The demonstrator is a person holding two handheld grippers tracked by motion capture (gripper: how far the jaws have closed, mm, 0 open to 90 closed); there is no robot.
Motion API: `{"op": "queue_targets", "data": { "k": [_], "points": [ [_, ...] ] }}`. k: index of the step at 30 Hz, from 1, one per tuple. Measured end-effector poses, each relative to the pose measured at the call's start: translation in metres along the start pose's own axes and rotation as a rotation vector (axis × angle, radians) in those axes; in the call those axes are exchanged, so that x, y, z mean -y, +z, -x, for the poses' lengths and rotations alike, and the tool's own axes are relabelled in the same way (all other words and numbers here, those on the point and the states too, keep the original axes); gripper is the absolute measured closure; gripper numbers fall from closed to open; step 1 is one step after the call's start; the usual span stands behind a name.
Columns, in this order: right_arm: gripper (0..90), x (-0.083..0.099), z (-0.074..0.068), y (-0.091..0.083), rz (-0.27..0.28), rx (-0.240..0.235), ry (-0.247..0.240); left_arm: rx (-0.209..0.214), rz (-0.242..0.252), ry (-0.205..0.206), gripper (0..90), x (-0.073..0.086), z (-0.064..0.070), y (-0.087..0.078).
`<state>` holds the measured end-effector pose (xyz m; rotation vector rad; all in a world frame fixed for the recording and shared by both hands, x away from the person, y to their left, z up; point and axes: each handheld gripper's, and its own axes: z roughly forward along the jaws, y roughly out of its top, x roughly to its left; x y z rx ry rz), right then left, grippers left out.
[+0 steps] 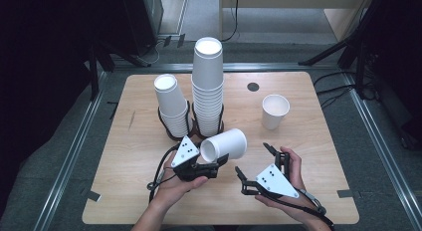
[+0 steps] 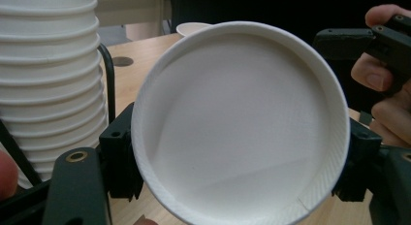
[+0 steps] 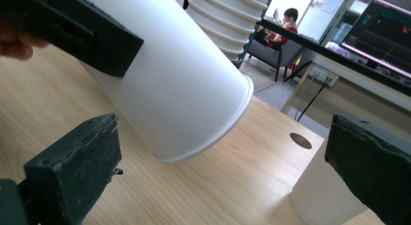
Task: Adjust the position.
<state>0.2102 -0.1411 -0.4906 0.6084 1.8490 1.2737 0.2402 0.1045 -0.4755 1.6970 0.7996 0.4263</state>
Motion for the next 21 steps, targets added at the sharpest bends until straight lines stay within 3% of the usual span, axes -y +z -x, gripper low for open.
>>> {"op": "queue_targets", "data": {
  "k": [8,11,14,18,21],
  "points": [
    [0.1,-0.0021,0.0028,0.0023,0.001,0.010,0.142,0.005,0.032,-0.020,24.3,0.0017,-0.0006,0.0006],
    [0.1,-0.0040,0.0029,0.0018,0.026,0.003,0.203,-0.004,0.042,-0.016,24.3,0.0017,0.0000,0.0002],
    [0.3,-0.0060,0.0038,0.0029,0.026,0.010,0.286,-0.010,0.054,-0.017,24.3,0.0018,0.0003,-0.0003],
    [0.7,-0.0078,0.0044,0.0039,0.028,-0.019,0.417,-0.015,0.066,-0.008,24.3,0.0023,0.0006,-0.0005],
    [0.7,-0.0090,0.0044,0.0046,0.029,-0.032,0.481,-0.013,0.071,-0.008,24.3,0.0036,0.0015,0.0006]
  ]
}}
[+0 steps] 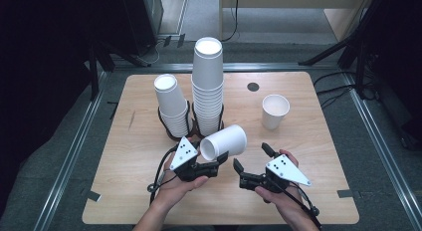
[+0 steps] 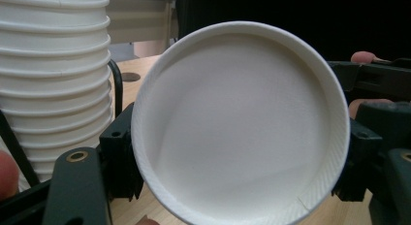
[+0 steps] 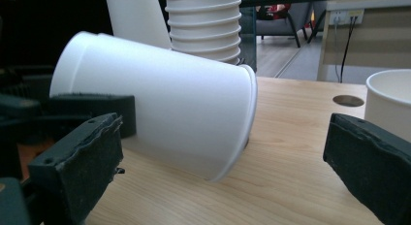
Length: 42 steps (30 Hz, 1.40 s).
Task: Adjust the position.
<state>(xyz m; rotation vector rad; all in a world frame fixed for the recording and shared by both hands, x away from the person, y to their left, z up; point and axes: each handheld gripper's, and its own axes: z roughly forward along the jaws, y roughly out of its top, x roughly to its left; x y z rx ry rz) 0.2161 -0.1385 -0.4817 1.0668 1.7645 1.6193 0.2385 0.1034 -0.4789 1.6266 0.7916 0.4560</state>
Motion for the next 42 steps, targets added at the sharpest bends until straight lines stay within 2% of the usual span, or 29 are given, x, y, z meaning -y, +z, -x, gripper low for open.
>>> {"op": "queue_targets", "data": {
  "k": [9,14,16,20,22,24,28,30,32,37,39,40,41,42],
  "points": [
    [0.4,-0.001,0.001,0.002,-0.003,-0.013,0.168,-0.009,0.021,0.001,24.2,0.002,0.002,0.001],
    [0.0,-0.003,0.003,0.002,0.007,-0.013,0.316,-0.015,0.027,0.004,24.2,0.003,0.002,0.001],
    [0.0,-0.004,0.004,0.003,0.005,-0.028,0.385,-0.011,0.032,0.002,24.1,0.004,0.002,0.001],
    [0.0,-0.005,0.006,0.004,-0.002,-0.047,0.488,-0.015,0.037,0.003,24.1,0.005,0.002,0.002],
    [0.0,-0.006,0.007,0.004,-0.022,-0.053,0.510,-0.015,0.042,0.002,24.1,0.005,0.002,0.002],
    [0.0,-0.007,0.007,0.004,-0.018,-0.053,0.530,-0.014,0.046,0.004,24.1,0.005,0.002,0.002],
    [0.0,-0.010,0.010,0.005,-0.010,-0.065,0.668,-0.012,0.051,0.003,24.1,0.006,0.003,0.003],
    [0.0,-0.011,0.013,0.006,-0.016,-0.063,0.761,-0.014,0.054,0.004,24.1,0.007,0.003,0.003],
    [0.0,-0.013,0.014,0.007,-0.013,-0.059,0.831,-0.017,0.057,0.004,24.1,0.007,0.003,0.003],
    [0.0,-0.014,0.011,0.009,-0.010,-0.033,0.923,-0.020,0.065,0.008,24.1,0.007,0.005,0.004],
    [0.0,-0.015,0.011,0.009,-0.007,-0.024,0.974,-0.021,0.068,0.014,24.1,0.007,0.005,0.004],
    [0.0,-0.015,0.011,0.009,-0.008,-0.015,1.002,-0.021,0.070,0.015,24.1,0.007,0.005,0.004],
    [0.0,-0.016,0.012,0.009,-0.015,-0.001,1.067,-0.022,0.072,0.016,24.1,0.007,0.005,0.005],
    [0.0,-0.017,0.012,0.009,-0.019,0.009,1.102,-0.023,0.074,0.016,24.1,0.008,0.005,0.005]
  ]
}}
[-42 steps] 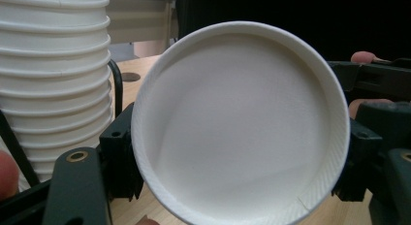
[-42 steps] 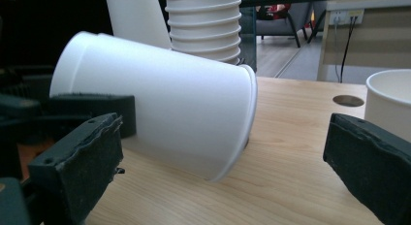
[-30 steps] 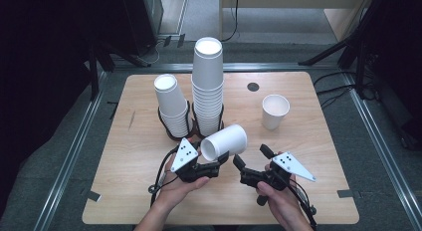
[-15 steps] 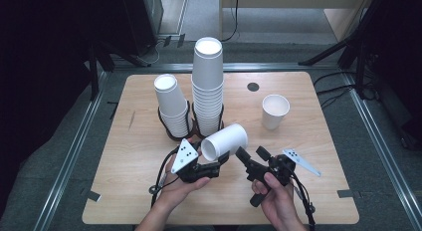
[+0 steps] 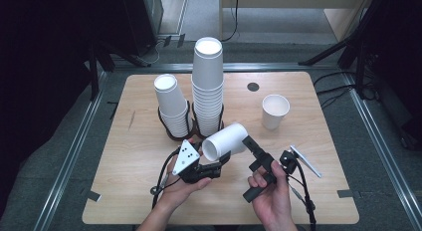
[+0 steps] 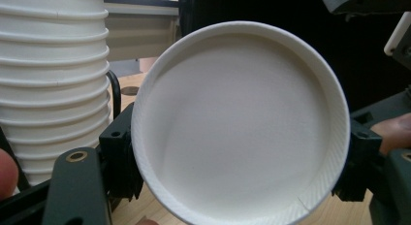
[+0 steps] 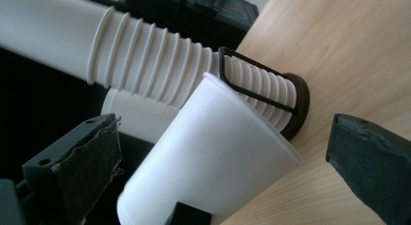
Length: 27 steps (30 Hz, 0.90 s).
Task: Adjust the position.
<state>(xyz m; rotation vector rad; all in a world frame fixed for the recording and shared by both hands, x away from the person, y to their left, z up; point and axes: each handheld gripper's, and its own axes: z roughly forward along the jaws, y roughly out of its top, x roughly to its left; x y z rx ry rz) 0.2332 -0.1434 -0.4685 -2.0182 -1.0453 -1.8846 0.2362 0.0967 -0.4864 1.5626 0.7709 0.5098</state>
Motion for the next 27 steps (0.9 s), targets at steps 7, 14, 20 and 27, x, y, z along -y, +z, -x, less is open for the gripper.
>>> {"op": "queue_targets", "data": {
  "k": [7,14,20,27],
  "points": [
    [0.0,0.007,0.002,0.001,-0.012,0.012,0.239,-0.005,0.009,0.007,24.1,0.000,0.000,-0.001],
    [0.0,0.011,0.005,0.009,-0.039,0.001,0.370,-0.005,0.012,0.026,24.1,0.000,0.003,0.000],
    [0.0,0.017,0.011,0.021,-0.065,-0.024,0.440,0.002,0.015,0.032,24.2,0.000,0.004,-0.001],
    [0.0,0.020,0.011,0.027,-0.078,-0.043,0.482,0.003,0.016,0.049,24.1,0.001,0.005,0.000]
  ]
}}
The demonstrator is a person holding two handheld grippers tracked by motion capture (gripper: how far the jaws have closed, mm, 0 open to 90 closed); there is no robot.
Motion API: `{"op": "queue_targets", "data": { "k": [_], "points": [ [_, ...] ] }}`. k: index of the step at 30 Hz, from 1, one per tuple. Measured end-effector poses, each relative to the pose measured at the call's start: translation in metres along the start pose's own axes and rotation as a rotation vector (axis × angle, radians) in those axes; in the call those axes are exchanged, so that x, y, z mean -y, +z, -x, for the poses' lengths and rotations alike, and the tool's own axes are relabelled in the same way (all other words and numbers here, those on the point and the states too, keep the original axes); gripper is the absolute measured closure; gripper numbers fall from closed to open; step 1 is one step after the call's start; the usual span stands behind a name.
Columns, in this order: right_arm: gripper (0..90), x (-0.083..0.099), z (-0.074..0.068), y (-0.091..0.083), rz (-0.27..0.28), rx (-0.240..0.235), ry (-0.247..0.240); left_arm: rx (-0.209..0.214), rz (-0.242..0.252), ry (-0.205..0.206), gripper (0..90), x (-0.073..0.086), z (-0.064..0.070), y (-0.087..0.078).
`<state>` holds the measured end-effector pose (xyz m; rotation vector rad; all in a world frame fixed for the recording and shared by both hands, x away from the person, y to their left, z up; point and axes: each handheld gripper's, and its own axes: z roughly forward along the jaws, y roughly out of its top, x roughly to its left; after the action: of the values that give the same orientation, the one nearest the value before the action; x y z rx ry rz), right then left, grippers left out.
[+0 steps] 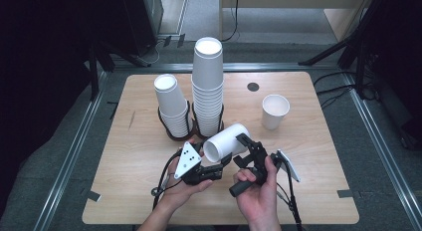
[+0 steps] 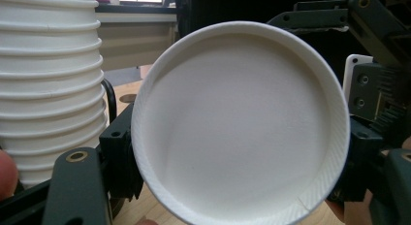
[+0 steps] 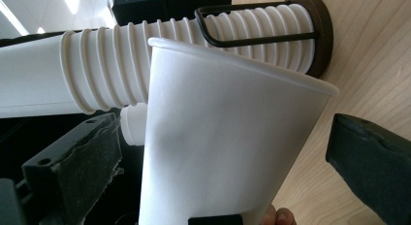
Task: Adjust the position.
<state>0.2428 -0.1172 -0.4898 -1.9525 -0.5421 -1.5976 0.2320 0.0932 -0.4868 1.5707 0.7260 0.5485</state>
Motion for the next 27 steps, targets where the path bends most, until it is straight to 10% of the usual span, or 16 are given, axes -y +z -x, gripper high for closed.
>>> {"op": "queue_targets", "data": {
  "k": [27],
  "points": [
    [0.0,0.001,0.002,0.017,-0.060,-0.005,0.069,0.014,0.000,0.018,24.2,0.001,0.004,0.002]
  ]
}}
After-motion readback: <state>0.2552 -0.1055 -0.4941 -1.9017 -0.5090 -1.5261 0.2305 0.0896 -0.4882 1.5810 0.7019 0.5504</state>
